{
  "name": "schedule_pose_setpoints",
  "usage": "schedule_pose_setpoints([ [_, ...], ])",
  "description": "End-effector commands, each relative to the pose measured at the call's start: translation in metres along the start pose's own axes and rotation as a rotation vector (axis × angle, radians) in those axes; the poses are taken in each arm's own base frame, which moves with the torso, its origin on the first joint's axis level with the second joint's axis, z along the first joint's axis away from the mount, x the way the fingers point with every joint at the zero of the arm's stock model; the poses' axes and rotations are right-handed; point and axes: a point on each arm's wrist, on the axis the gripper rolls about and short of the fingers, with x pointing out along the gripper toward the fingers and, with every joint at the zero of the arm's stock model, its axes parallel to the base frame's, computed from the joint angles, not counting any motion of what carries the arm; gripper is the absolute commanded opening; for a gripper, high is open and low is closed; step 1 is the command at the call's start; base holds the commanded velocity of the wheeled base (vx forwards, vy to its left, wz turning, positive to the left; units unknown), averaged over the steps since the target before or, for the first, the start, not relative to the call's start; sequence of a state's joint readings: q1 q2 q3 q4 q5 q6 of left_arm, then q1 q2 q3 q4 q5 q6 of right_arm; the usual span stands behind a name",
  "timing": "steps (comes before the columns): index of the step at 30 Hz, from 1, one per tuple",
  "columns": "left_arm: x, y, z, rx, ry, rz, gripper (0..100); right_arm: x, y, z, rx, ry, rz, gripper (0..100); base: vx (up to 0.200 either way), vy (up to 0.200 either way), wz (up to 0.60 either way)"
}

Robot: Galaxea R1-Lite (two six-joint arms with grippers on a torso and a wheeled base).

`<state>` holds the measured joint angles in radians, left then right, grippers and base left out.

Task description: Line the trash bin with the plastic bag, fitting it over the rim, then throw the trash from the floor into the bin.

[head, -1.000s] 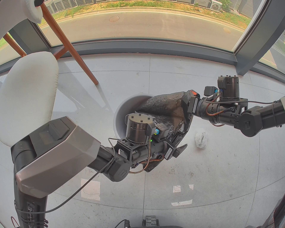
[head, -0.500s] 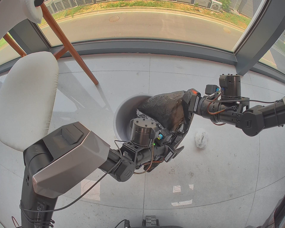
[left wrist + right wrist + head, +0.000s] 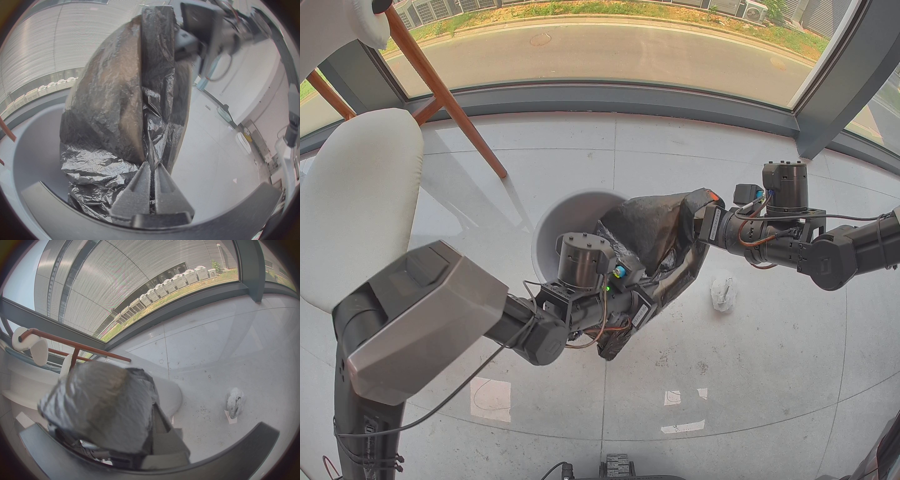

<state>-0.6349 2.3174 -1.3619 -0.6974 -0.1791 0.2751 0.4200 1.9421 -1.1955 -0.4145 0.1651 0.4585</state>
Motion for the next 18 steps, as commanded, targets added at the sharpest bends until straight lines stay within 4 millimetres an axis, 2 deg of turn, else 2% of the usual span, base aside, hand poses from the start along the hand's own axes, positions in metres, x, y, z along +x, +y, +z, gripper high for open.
schedule_pose_setpoints([
  [1, -0.025, 0.013, 0.046, -0.052, -0.096, 0.043, 0, 0.0, -0.001, -0.002, 0.0, 0.006, -0.002, 0, 0.0, 0.0, 0.0],
  [4, -0.039, 0.015, 0.062, -0.123, -0.111, 0.063, 0, 0.001, -0.001, -0.002, -0.001, 0.009, -0.002, 0, 0.0, 0.0, 0.0],
  [6, -0.043, 0.014, 0.064, -0.151, -0.104, 0.066, 0, 0.002, -0.001, -0.004, 0.0, 0.013, -0.004, 0, 0.0, 0.0, 0.0],
  [14, -0.042, 0.01, 0.055, -0.176, -0.078, 0.059, 0, 0.003, 0.001, -0.005, -0.003, 0.015, 0.001, 0, 0.0, 0.0, 0.0],
  [18, -0.046, 0.021, 0.053, -0.23, -0.069, 0.086, 0, 0.002, -0.001, -0.001, -0.004, 0.004, 0.0, 0, 0.0, 0.0, 0.0],
])
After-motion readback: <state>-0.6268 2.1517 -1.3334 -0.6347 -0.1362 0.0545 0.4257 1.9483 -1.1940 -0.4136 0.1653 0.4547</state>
